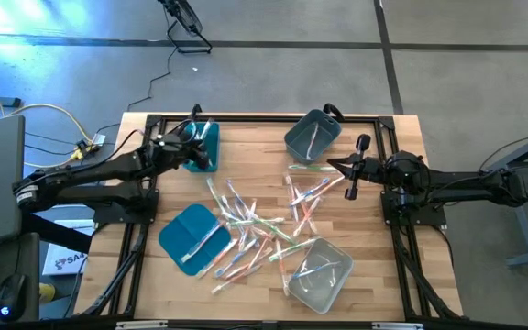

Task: Pick & Place Toothbrushes
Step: Put the orange toothbrush into the dark gray bin

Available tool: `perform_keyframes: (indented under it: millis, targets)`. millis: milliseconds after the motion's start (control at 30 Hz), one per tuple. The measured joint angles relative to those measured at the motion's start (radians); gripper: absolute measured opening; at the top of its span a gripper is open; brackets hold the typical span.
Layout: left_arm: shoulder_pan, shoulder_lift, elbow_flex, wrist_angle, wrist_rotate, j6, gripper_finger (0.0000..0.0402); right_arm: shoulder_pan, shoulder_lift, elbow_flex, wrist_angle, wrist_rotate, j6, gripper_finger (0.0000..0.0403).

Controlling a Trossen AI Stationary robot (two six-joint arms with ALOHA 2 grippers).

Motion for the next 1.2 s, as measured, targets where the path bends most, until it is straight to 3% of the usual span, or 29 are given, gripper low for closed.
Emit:
perform_keyframes:
  millis: [567, 1200]
  targets:
    - [-0.28, -0.022, 0.0, 0.0, -0.037, -0.003, 0.0135, 0.001, 0.0, 0.0, -0.018, 0.0, 0.005, 0.0003]
    - [-0.542, -0.018, 0.0, 0.013, -0.115, -0.134, 0.0135, 0.001, 0.0, 0.0, -0.018, 0.0, 0.005, 0.0003]
